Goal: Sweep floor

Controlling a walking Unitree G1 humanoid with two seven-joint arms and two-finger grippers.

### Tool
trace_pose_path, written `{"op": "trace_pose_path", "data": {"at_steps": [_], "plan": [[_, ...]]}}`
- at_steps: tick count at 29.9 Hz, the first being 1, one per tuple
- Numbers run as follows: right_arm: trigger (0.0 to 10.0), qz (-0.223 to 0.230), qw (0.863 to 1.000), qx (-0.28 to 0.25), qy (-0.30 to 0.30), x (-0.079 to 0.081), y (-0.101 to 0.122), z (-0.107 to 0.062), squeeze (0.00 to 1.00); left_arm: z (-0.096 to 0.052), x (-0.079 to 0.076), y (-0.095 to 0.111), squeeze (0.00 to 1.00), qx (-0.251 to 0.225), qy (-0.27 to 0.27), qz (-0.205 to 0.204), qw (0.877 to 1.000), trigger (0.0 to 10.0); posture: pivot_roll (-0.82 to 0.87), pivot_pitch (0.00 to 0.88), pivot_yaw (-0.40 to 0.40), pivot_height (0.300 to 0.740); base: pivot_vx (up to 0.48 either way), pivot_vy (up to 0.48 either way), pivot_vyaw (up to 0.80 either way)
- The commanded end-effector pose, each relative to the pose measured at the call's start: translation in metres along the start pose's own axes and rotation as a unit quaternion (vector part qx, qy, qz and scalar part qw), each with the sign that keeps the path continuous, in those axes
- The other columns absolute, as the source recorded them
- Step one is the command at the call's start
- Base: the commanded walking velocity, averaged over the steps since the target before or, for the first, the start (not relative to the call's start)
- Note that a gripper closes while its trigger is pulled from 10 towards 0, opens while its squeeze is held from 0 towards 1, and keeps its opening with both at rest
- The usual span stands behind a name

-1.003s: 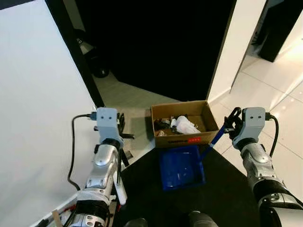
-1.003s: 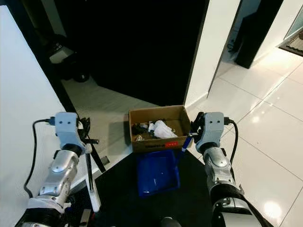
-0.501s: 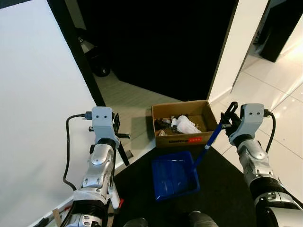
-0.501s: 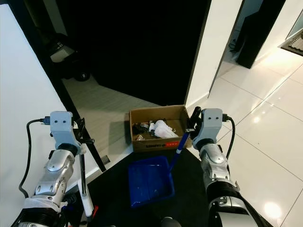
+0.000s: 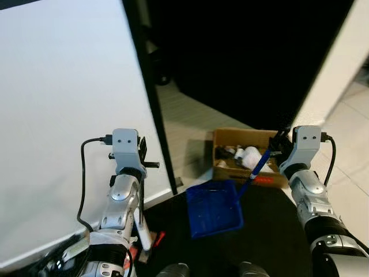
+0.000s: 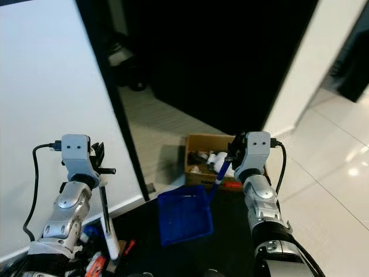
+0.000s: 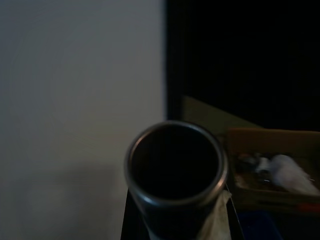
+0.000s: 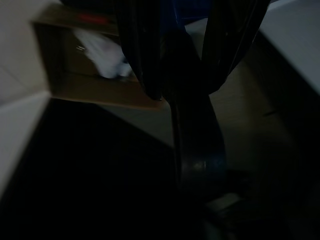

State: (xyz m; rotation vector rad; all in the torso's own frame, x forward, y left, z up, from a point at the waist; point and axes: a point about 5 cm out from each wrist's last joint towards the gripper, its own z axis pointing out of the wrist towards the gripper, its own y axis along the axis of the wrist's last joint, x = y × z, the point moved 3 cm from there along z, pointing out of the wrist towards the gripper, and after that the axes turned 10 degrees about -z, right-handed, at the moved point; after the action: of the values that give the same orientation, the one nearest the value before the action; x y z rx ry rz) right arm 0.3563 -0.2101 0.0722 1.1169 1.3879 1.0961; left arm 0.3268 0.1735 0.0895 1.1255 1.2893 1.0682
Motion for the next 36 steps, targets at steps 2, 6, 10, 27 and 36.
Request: {"op": "trace_pose_path", "data": {"at_steps": [2, 6, 10, 27, 36], "plan": [[10.0, -0.002, 1.000, -0.026, 0.000, 0.0006, 0.0151, 0.0049, 0.00, 0.0004, -0.0009, 0.0051, 0.00, -0.009, 0.003, 0.002, 1.000, 10.0, 0.04, 0.019, 0.034, 0.740, 0.000, 0.000, 0.79], [10.0, -0.004, 1.000, -0.026, -0.001, 0.0001, 0.0154, 0.0052, 0.00, 0.0015, -0.0026, 0.0056, 0.00, -0.009, 0.002, 0.001, 1.000, 10.0, 0.04, 0.016, 0.036, 0.740, 0.000, 0.000, 0.79], [10.0, -0.007, 1.000, -0.026, -0.006, -0.0017, 0.0158, 0.0053, 0.00, 0.0022, -0.0038, 0.0060, 0.00, -0.010, 0.000, -0.001, 1.000, 10.0, 0.04, 0.017, 0.039, 0.740, 0.000, 0.000, 0.79], [10.0, -0.009, 1.000, -0.022, -0.016, -0.0049, 0.0151, 0.0048, 0.00, 0.0027, -0.0045, 0.0059, 0.00, -0.009, -0.002, -0.003, 1.000, 10.0, 0.04, 0.017, 0.039, 0.740, 0.000, 0.000, 0.79], [10.0, -0.012, 0.999, -0.019, -0.030, -0.0086, 0.0142, 0.0045, 0.00, 0.0033, -0.0052, 0.0061, 0.00, -0.009, -0.003, -0.003, 1.000, 10.0, 0.04, 0.017, 0.044, 0.740, 0.000, 0.000, 0.79]]}}
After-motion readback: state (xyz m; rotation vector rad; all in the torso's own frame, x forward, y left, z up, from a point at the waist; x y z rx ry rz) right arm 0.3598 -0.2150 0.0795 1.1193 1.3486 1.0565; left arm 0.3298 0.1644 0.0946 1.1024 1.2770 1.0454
